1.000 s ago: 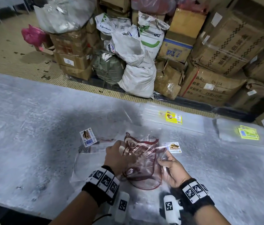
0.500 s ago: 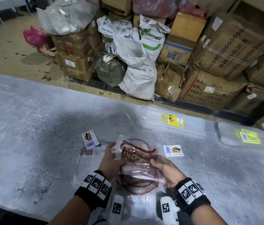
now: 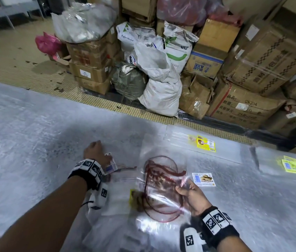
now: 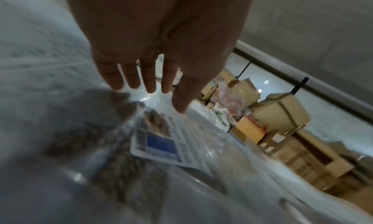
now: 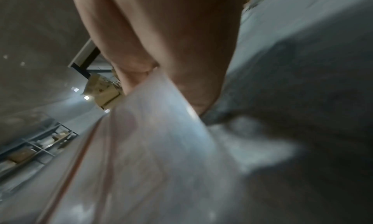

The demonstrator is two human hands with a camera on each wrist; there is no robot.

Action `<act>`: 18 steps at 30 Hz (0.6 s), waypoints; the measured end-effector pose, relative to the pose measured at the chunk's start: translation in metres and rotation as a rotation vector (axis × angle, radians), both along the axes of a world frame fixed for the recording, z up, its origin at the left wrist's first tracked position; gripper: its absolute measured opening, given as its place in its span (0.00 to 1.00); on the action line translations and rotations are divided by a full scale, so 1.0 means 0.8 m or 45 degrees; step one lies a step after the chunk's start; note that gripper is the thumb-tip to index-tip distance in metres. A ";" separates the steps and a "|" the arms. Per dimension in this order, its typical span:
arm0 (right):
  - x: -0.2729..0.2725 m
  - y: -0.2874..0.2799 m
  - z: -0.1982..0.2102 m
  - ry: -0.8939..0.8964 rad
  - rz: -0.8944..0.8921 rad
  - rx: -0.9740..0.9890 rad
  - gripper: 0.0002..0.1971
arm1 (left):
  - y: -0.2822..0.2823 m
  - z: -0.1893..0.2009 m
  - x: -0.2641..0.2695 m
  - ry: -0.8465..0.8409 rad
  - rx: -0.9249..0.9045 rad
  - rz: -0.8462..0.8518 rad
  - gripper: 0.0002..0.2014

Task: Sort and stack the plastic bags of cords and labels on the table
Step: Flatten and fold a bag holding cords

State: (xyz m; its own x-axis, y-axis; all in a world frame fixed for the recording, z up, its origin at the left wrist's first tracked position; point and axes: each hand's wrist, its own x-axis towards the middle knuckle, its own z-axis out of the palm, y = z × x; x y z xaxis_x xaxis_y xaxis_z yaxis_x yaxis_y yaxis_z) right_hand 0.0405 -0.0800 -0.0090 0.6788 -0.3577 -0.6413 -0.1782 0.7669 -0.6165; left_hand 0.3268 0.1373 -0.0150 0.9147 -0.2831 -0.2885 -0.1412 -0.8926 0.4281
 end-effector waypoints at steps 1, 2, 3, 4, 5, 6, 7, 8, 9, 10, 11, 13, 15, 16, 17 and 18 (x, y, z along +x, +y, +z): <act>-0.002 -0.002 -0.001 -0.014 0.029 0.029 0.19 | -0.003 -0.004 0.007 0.001 0.094 -0.109 0.45; -0.003 -0.004 0.000 -0.024 0.060 0.063 0.17 | -0.006 -0.004 0.007 0.027 0.167 -0.186 0.49; -0.004 -0.005 0.003 -0.019 0.073 0.066 0.16 | -0.009 -0.008 0.005 0.051 0.220 -0.232 0.50; -0.006 -0.005 0.003 -0.017 0.074 0.051 0.15 | -0.011 -0.010 0.000 0.058 0.260 -0.249 0.51; -0.007 -0.008 0.000 -0.002 0.061 0.035 0.14 | -0.012 -0.013 -0.004 0.049 0.272 -0.255 0.50; -0.007 -0.008 -0.004 0.010 0.046 0.005 0.14 | -0.013 -0.011 -0.009 0.035 0.261 -0.259 0.50; -0.007 -0.008 -0.008 0.024 0.031 -0.027 0.13 | -0.012 -0.010 -0.014 0.024 0.237 -0.268 0.49; -0.007 -0.007 -0.013 0.024 0.018 -0.053 0.12 | -0.010 -0.005 -0.021 0.018 0.217 -0.269 0.47; -0.008 -0.007 -0.019 0.025 0.003 -0.073 0.13 | -0.008 -0.001 -0.026 0.014 0.200 -0.261 0.46; -0.009 -0.005 -0.023 0.023 0.001 -0.083 0.14 | -0.005 0.003 -0.029 0.011 0.190 -0.261 0.45; -0.010 -0.005 -0.025 0.020 -0.001 -0.091 0.15 | -0.002 0.006 -0.033 0.013 0.186 -0.265 0.44; -0.012 -0.007 -0.029 0.008 -0.008 -0.103 0.15 | 0.003 0.011 -0.040 0.045 0.175 -0.287 0.43; -0.013 -0.008 -0.030 -0.010 0.010 -0.101 0.15 | 0.006 0.014 -0.049 0.101 0.161 -0.304 0.36; -0.013 -0.008 -0.029 -0.015 0.023 -0.110 0.16 | 0.007 0.014 -0.054 0.121 0.145 -0.306 0.32; -0.013 -0.009 -0.031 -0.016 0.028 -0.116 0.18 | 0.007 0.016 -0.058 0.116 0.113 -0.296 0.27; -0.013 -0.009 -0.033 -0.018 0.026 -0.111 0.19 | 0.009 0.014 -0.059 0.098 0.080 -0.277 0.25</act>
State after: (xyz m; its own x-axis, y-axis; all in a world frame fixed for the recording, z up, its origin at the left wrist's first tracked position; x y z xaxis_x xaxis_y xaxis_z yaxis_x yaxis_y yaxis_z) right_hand 0.0300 -0.0875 -0.0352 0.6956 -0.3974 -0.5985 -0.1841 0.7067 -0.6832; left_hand 0.2795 0.1442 -0.0036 0.8088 -0.4503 -0.3782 -0.3020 -0.8699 0.3898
